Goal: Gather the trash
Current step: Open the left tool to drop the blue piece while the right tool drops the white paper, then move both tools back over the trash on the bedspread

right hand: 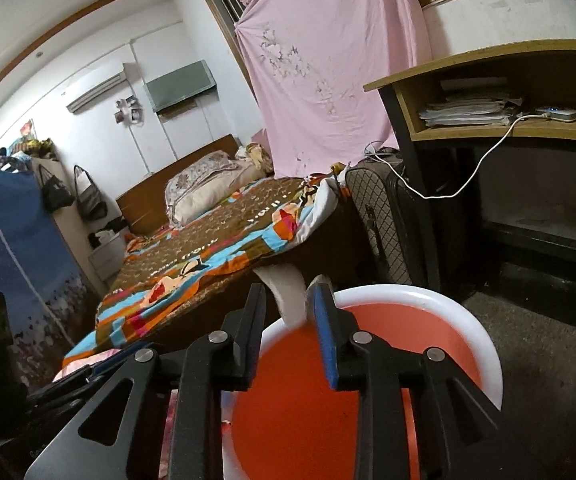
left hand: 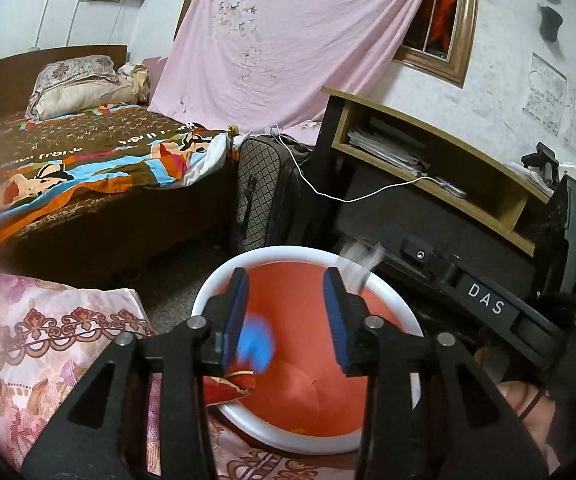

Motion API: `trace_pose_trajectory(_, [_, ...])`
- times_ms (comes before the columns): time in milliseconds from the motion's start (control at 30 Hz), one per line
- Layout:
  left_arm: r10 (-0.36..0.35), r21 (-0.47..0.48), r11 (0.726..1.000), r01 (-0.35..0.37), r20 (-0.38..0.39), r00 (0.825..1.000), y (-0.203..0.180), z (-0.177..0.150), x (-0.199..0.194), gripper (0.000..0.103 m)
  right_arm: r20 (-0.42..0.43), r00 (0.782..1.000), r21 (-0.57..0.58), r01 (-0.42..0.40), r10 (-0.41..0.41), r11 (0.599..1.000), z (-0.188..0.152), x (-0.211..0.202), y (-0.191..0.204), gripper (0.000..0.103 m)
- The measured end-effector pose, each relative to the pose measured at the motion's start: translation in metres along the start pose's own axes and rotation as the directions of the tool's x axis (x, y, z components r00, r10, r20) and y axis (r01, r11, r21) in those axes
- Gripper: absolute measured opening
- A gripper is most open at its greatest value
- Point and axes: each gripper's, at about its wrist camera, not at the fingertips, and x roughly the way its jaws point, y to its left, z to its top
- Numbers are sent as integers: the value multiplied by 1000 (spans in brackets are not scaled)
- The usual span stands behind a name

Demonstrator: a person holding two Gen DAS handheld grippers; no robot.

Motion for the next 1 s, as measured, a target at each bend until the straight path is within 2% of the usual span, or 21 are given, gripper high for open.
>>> trace_pose_trajectory(200, [29,-19,999,-29,35,999,4,-1,-9,29,-3,1000,16,2,-2,1000,0,1,-1,26])
trace_pose_trajectory(267, [54,-33,998,-52,55,997,7,-1,-16,35,5,1000,17,-7,7,1000,1,2,1,28])
trace_pose_trajectory(400, [156,-69,986,-148,116,981,19,-1,-34,46,31,999,9,-40,40,999,0,0,10,35])
trace_pose_trajectory(467, [210,-102,975,-197,144,967,26,-2,-45,57,43,997,-1,-61,61,998,-1,0,17,38])
trace_pose_trajectory(567, [294,-151,951,-268,187,937,40,-4,-62,69,58,992,-12,-114,115,993,-1,1,29,43])
trace_pose_trajectory(767, [466,-233,879,-416,232,854,68,-11,-98,87,52,968,-14,-245,245,969,-3,14,64,48])
trace_pose_trajectory(900, [563,-280,821,-498,251,787,85,-17,-119,91,43,947,-23,-318,318,948,-1,28,89,71])
trace_pose_trajectory(967, [606,-293,791,-538,252,754,93,-21,-128,91,39,941,-36,-335,336,942,-2,32,99,73])
trace_pose_trajectory(1000, [620,-297,780,-550,251,744,97,-23,-133,91,30,936,-44,-350,352,936,-2,36,105,76])
